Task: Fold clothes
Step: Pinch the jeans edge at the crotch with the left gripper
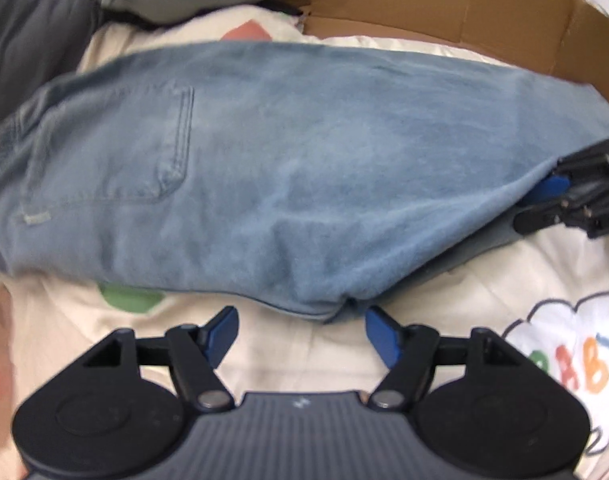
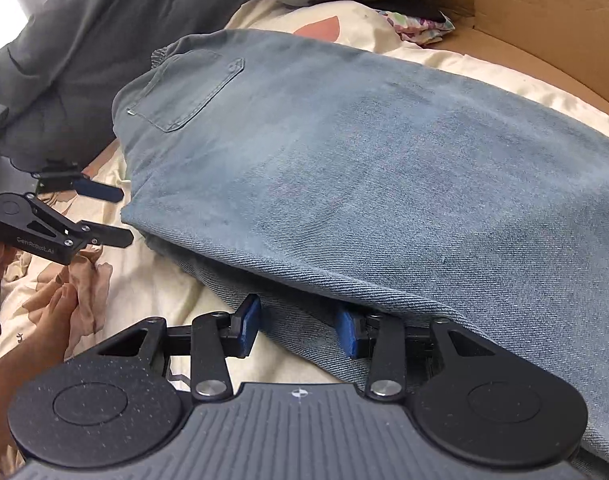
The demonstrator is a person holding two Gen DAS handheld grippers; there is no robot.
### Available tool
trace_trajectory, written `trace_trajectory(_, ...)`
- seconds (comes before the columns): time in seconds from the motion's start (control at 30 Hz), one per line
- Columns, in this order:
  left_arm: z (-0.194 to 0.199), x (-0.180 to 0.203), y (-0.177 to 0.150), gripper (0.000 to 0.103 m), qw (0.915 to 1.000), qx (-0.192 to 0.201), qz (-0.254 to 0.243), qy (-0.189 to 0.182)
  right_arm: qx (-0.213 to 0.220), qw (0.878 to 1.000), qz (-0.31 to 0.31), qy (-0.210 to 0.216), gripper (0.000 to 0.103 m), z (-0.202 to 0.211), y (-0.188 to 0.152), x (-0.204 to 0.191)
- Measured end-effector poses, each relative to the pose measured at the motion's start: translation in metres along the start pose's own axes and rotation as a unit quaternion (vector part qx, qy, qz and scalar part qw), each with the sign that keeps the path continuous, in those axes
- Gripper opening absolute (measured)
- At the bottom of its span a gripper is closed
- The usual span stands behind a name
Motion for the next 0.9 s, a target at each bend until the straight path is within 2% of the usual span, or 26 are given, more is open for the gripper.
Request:
trace_trajectory(0.23, -0.016, -0.003, 0.008, 0.072, 0.9956, -0.01, 0.091, -0.018, 0.002, 1.0, 0.005, 0.002, 0.046, 0.013, -0.005, -0.007)
trace_trajectory(0.33, -0.016, -0.005, 0.012, 0.064, 0.994, -0.004, 0.108, -0.018, 0.008, 1.0, -0.001, -0.001, 0.046, 0.028, -0.013, -0.006)
trace_trajectory(0.4, -0.015, -0.005, 0.015, 0.061, 0.994, -0.003, 0.108, -0.017, 0.012, 1.0, -0.006, -0.005, 0.046, 0.038, -0.017, -0.004)
trace_trajectory(0.5, -0.015, -0.007, 0.015, 0.041, 0.9943, -0.018, 0.1, -0.03, 0.024, 0.999, -0.023, -0.015, 0.046, 0.056, -0.026, 0.004)
trace_trajectory(0.53, -0.015, -0.008, 0.015, 0.029, 0.9942, -0.026, 0.098, -0.038, 0.029, 0.999, -0.03, -0.02, 0.046, 0.062, -0.029, 0.007)
trace_trajectory(0.57, -0.015, -0.009, 0.015, 0.024, 0.9945, -0.033, 0.091, -0.04, 0.034, 0.998, -0.037, -0.026, 0.046, 0.069, -0.032, 0.01)
trace_trajectory(0.67, -0.013, -0.015, 0.011, 0.017, 0.9959, -0.044, 0.065, -0.044, 0.051, 0.996, -0.057, -0.046, 0.046, 0.091, -0.042, 0.02)
trace_trajectory(0.9, -0.009, -0.017, 0.017, 0.013, 0.9955, -0.065, 0.042, -0.055, 0.099, 0.981, -0.116, -0.122, 0.046, 0.148, -0.07, 0.05)
Point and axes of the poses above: each gripper's, at about its wrist camera, not at the fingertips, and z roughly against the way its jaws point, x to its right, y to its top, the point moved 7 cm from there along -z, roughly the way its jaws point, and after that the axes turned 14 degrees about y, right-handed, at the moved point
